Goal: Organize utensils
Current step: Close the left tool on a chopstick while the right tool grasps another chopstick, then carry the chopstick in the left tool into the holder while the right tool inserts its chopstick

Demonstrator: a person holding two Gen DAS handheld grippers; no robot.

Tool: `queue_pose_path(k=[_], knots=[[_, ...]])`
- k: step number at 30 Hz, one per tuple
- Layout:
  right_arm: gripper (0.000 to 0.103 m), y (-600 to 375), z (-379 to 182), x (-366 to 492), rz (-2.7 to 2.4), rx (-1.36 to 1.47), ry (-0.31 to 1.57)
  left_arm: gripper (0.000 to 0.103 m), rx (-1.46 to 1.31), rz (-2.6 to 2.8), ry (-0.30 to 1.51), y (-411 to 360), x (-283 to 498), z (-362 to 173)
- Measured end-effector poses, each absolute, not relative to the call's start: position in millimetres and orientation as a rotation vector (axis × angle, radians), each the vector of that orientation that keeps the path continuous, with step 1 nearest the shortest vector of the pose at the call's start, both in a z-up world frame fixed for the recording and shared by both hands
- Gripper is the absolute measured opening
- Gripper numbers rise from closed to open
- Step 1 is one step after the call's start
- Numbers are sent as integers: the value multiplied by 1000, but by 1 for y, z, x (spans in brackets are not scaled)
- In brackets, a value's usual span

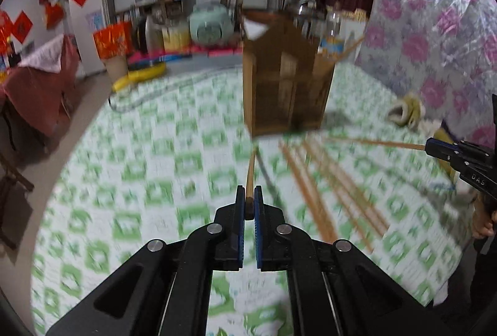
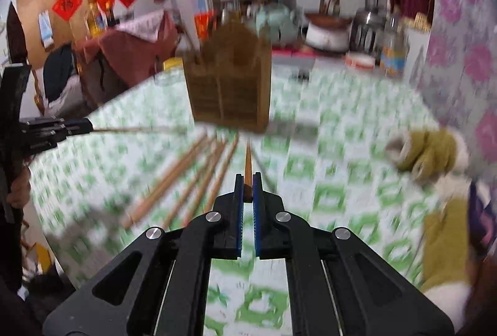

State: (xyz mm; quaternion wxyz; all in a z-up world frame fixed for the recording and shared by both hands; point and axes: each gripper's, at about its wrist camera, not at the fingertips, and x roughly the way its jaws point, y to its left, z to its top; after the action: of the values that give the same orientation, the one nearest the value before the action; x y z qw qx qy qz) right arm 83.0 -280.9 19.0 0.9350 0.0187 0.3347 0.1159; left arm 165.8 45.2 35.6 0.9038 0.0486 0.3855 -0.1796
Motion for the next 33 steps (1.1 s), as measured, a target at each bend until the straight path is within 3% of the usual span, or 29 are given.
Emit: queue_pose_path(k=[19,28,32,33], knots=[[6,-268,163,157,255,127,317,6,-19,-383,476,-7,245,200],[6,-257,129,213,210,149,380,6,-84,-272,394,-29,294,179],[7,-261,114,229,211,155,434,6,-89,-284,461,-32,313,151],[11,-261,110,234,220,153,459,7,-92,-299,494,-32,317,144]])
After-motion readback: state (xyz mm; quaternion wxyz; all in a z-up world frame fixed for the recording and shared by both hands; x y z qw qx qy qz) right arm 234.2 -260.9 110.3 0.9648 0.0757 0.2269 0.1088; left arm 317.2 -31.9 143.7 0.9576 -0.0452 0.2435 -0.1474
